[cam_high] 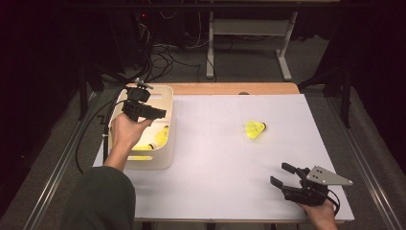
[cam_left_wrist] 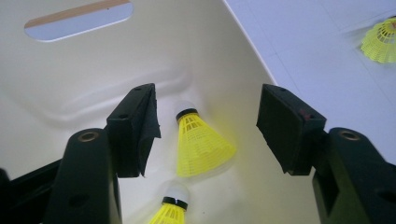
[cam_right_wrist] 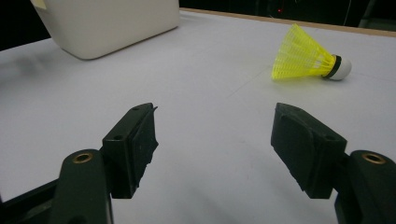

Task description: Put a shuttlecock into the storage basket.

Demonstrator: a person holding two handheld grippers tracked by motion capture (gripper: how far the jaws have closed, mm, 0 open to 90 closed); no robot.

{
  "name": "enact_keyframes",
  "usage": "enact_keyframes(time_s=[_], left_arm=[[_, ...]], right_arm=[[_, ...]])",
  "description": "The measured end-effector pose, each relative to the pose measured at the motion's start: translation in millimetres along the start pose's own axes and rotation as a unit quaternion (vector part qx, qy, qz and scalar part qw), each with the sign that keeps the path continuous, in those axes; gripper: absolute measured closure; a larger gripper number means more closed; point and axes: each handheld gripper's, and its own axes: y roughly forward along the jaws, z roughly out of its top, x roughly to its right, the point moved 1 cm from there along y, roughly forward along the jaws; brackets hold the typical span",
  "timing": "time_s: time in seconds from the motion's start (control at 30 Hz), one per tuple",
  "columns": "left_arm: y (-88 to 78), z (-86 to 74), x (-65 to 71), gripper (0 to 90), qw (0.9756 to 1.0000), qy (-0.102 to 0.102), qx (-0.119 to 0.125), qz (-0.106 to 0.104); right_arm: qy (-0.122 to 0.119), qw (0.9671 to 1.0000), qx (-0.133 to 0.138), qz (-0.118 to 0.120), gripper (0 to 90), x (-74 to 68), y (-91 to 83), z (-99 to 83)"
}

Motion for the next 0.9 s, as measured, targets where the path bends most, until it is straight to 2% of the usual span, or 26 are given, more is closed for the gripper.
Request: enact_keyframes(time_s=[0.33, 0.9], left_arm=[[0.0, 1.6, 5.7, 38.8, 1.0000, 0.004, 0.000, -0.008], [-3.0, 8.1, 23.9, 38.7, 0.9995, 0.026, 0.006, -0.020]], right_arm=[[-0.003, 1.0000, 0.001, 0.001, 31.7, -0.1, -0.4, 0.1], [-0.002, 1.0000, 0.001, 0.001, 31.7, -0.5, -0.7, 0.2]])
